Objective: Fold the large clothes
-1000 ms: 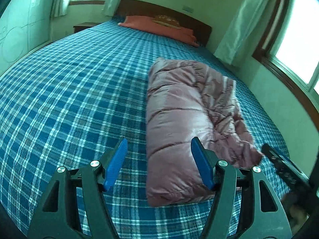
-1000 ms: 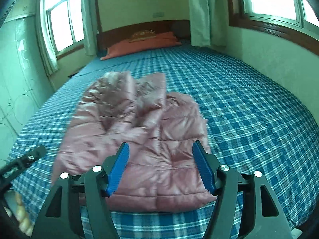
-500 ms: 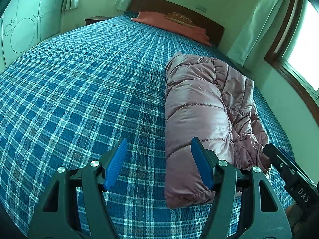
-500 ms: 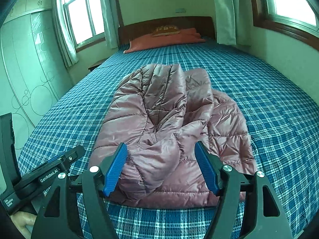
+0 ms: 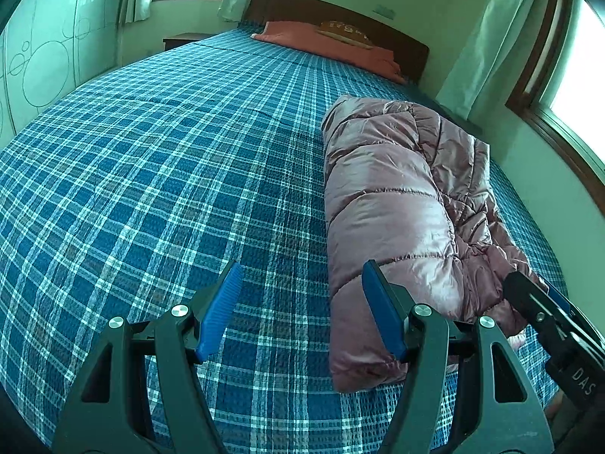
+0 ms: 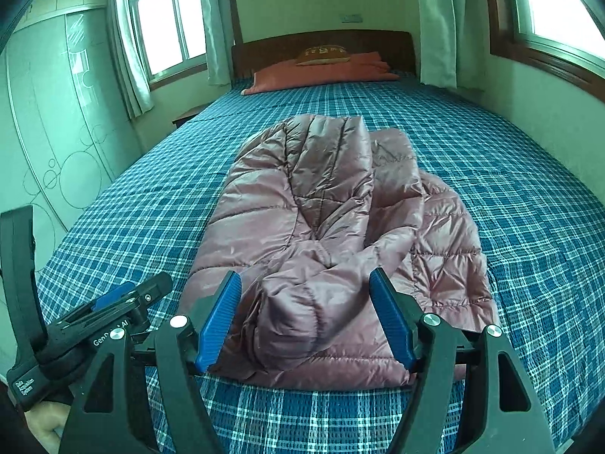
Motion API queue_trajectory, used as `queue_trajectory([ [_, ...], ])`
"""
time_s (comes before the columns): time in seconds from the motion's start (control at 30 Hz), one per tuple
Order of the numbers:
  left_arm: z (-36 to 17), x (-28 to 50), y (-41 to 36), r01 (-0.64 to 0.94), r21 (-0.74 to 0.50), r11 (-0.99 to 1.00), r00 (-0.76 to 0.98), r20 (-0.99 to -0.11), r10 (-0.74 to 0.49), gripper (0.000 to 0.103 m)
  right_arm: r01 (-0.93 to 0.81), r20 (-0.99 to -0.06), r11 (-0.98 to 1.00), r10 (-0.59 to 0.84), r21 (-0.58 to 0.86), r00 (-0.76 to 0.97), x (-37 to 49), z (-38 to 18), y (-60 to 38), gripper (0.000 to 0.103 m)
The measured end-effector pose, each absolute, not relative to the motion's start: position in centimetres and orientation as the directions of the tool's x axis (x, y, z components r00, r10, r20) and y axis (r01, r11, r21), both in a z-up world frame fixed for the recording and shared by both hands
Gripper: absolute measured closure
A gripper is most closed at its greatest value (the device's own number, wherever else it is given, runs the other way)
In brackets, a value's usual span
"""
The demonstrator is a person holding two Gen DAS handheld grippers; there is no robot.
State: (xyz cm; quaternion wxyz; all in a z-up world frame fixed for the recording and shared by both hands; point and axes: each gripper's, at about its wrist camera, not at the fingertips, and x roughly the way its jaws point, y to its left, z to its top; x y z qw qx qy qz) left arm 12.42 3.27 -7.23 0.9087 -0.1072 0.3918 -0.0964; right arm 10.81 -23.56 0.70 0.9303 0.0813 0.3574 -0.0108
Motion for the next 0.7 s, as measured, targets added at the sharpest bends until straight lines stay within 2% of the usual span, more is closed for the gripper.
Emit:
queue_trajectory([
  [0.1,-7.2,12.4,3.2,0.1,-0.257,0.961,0.678,-0.689,-0.255,0.038,0.095,-0.678,0.986,0.023,0.136,0.735,11.3,0.0,-23.8,0.034],
  [0.13,-7.1,12.3,3.1,0.105,-0.247,0.963,0.681,-0.688,-0.251,0.038,0.1,-0.681,0.985,0.02,0.138,0.732,11.4,-0.3,-24.0,0.037],
  [0.17,-7.1,12.3,3.0,0.109,-0.242,0.964,0.681,-0.688,-0.25,0.038,0.106,-0.688,0.984,0.02,0.141,0.726,11.6,-0.6,-24.2,0.052],
  [0.2,-7.1,12.3,2.9,0.113,-0.239,0.964,0.681,-0.689,-0.25,0.038,0.102,-0.697,0.983,0.035,0.155,0.716,11.9,-0.9,-24.5,0.058],
  [0.27,-7.1,12.3,2.8,0.121,-0.246,0.962,0.675,-0.69,-0.262,0.038,0.102,-0.705,0.979,0.052,0.175,0.708,12.3,-1.4,-25.1,0.083],
  [0.33,-7.0,12.4,2.4,0.14,-0.259,0.956,0.665,-0.69,-0.285,0.038,0.113,-0.688,0.972,0.062,0.207,0.723,12.0,-1.1,-26.3,0.091],
  [0.5,-6.2,12.4,0.3,0.204,-0.259,0.944,0.659,-0.677,-0.328,0.038,0.185,-0.628,0.957,-0.005,0.222,0.778,9.8,0.3,-30.2,0.094],
  [0.7,-6.1,13.1,-4.0,0.285,-0.269,0.92,0.623,-0.678,-0.391,0.034,0.299,-0.664,0.934,-0.099,0.195,0.742,8.2,-2.0,-35.0,0.094],
])
